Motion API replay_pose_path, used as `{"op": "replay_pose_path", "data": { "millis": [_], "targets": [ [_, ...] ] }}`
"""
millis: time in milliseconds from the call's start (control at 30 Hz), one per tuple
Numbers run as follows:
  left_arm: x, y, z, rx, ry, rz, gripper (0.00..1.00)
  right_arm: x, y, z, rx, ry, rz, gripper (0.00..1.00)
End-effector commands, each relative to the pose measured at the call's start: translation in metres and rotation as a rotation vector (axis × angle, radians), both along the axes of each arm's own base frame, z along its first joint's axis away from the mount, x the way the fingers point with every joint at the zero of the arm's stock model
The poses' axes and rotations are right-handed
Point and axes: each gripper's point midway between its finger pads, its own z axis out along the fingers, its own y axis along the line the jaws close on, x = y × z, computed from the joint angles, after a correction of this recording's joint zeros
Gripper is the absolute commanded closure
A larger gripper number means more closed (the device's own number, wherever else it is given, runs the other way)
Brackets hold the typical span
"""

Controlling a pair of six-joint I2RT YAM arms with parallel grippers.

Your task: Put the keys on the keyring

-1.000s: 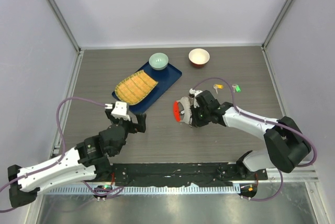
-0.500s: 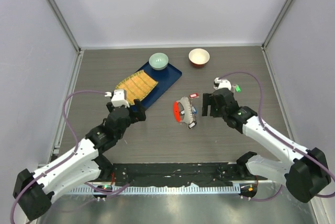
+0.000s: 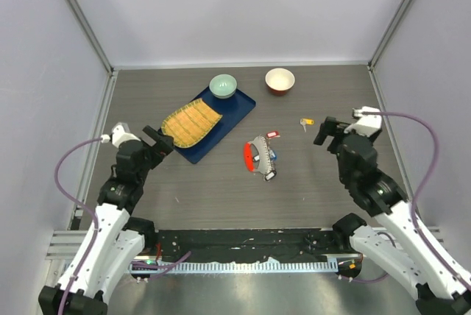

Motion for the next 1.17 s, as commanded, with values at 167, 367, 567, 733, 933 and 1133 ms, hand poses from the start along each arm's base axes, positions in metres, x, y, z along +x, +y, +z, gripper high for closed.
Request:
{"op": "replay_pose_path", "data": {
  "millis": [167, 367, 567, 733, 933, 1133],
  "targets": [
    [-0.036, 0.058, 0.122, 0.304, -0.207, 0.117, 0.0, -0.049, -0.063, 0.105, -0.013, -0.361, -0.147, 0.01],
    [-0.055, 0.078, 0.138, 0.459, -0.298, 0.15, 0.0, -0.065, -0.083, 0.104, -0.047, -0.415, -0.211, 0.01],
    [-0.063, 0.071, 0.129, 0.418, -0.38, 0.121, 0.0, -0.062, -0.077, 0.08, -0.029, -0.441, -0.178, 0.01],
    [-0.065, 0.071, 0.137, 0.42, -0.437, 0.124, 0.0, -0.061, -0.076, 0.08, -0.032, -0.45, -0.176, 0.01],
    [-0.057, 0.06, 0.136, 0.41, -0.433, 0.067, 0.0, -0.061, -0.077, 0.079, -0.039, -0.444, -0.181, 0.01],
    [-0.051, 0.051, 0.135, 0.398, -0.431, 0.03, 0.0, -0.059, -0.078, 0.075, -0.06, -0.425, -0.189, 0.01]
  ]
}}
